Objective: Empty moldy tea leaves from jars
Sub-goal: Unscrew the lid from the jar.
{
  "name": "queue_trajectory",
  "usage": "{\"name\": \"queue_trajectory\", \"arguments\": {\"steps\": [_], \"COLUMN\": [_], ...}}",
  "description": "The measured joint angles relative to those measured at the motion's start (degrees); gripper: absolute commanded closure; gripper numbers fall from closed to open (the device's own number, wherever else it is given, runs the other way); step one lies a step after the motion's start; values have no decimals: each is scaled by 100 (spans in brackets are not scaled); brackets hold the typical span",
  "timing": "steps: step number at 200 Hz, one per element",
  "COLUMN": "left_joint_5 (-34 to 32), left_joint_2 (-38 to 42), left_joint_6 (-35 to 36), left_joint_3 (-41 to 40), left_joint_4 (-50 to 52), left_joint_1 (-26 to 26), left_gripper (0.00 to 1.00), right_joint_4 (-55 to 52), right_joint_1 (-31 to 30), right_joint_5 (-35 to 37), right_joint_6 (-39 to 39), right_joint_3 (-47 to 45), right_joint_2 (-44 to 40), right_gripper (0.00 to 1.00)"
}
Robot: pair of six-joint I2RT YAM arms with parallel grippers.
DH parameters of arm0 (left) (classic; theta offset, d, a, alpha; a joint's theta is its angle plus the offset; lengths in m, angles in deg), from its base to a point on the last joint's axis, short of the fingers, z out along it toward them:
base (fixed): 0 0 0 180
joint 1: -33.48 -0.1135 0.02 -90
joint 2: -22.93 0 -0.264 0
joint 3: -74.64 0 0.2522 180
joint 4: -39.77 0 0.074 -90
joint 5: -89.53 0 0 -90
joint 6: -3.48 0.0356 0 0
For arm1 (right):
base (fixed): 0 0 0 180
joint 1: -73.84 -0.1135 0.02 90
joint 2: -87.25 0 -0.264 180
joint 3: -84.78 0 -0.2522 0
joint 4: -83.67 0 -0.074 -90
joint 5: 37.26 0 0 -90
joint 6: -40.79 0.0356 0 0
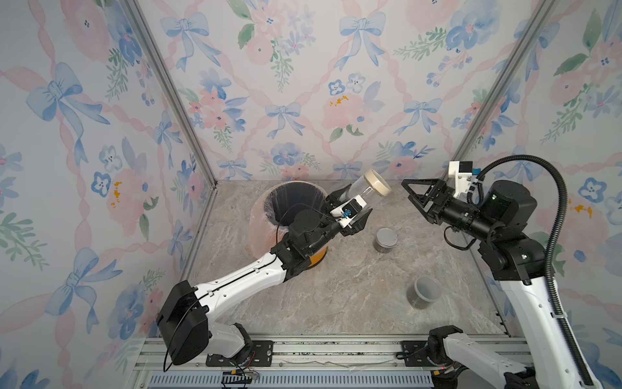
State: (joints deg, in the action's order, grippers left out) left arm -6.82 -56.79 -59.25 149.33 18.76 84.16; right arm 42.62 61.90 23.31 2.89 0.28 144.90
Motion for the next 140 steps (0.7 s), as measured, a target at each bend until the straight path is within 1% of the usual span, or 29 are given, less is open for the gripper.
{"name": "queue_trajectory", "arguments": {"steps": [28, 53, 72, 106, 123, 140], "left_joint_5": [-828, -1290, -1429, -1471, -1491, -1537], "left_joint_2": [-201, -417, -643, -1141, -1351, -1451], "left_joint_6": [894, 1757, 2490, 3755, 4205, 4481], "left_joint_3": [-127, -201, -201, -201, -201, -201], "left_joint_4": [-667, -1300, -1768, -2406, -2570, -2653], "left_joint_1": [101, 188, 302, 433, 442, 439], "left_gripper": [77, 77, 77, 77, 77, 77], "right_joint_4": [2, 55, 125, 131, 133, 146], "right_joint_1": [-7, -15, -17, -20, -22, -24], "right_joint_5": [216, 293, 330, 420, 424, 422], "right_joint_6": [155, 310, 376, 389, 389, 409], "right_joint_3": [-48, -129, -122, 9, 22, 22], "right_joint_2": [-33, -9, 101, 385, 479, 540], "right_gripper": [3, 3, 3, 3, 3, 4]}}
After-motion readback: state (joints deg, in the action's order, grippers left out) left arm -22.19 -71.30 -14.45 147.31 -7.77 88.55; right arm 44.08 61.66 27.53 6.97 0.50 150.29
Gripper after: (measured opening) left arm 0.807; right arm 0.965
